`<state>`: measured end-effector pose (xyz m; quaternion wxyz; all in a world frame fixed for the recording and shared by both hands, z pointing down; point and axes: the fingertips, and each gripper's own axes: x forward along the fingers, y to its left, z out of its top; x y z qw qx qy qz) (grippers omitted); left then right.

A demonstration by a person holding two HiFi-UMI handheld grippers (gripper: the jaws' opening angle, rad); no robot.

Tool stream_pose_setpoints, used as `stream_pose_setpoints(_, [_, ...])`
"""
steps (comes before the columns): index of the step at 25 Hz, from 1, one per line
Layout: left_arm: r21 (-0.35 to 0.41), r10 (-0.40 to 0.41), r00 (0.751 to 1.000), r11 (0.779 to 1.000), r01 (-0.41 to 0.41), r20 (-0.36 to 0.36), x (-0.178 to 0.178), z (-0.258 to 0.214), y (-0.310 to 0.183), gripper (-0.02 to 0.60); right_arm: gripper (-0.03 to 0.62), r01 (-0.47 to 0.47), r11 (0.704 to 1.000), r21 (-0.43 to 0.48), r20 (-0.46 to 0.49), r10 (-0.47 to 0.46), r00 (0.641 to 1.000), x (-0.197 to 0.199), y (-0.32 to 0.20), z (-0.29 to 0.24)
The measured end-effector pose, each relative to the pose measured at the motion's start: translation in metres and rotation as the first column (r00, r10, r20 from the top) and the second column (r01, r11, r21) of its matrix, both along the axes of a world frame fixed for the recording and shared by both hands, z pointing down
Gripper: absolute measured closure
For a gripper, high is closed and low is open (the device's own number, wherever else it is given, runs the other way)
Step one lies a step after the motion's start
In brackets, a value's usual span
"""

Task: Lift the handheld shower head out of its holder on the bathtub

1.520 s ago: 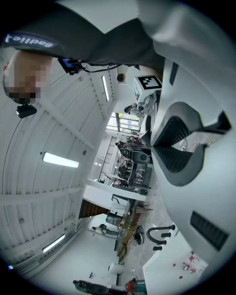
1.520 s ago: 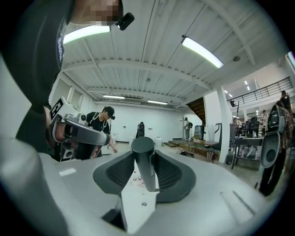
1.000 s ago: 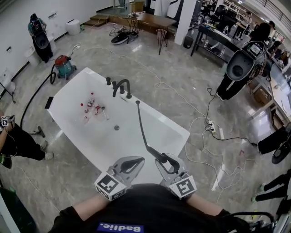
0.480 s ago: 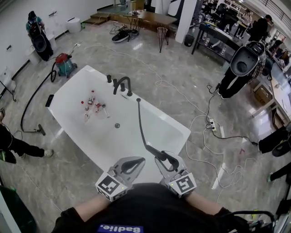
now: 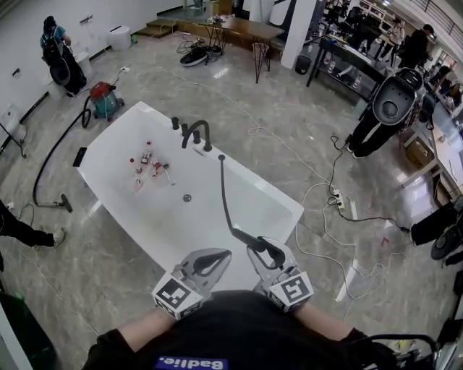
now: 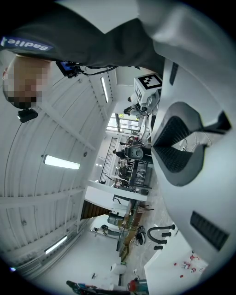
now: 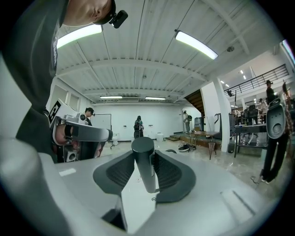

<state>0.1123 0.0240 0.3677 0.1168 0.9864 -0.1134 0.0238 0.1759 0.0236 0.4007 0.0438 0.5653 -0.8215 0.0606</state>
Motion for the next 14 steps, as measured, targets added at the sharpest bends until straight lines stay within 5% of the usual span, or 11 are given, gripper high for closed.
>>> stream_pose_setpoints(14, [-0.004,-0.006,1.0,1.0,0.006,0.005,-0.0031,-0.006,-0.0016,0.581,0.465,0.003,1.0,-0.012,-0.019,-0.003,1.0,-0.0022,-0.0039,-0.008])
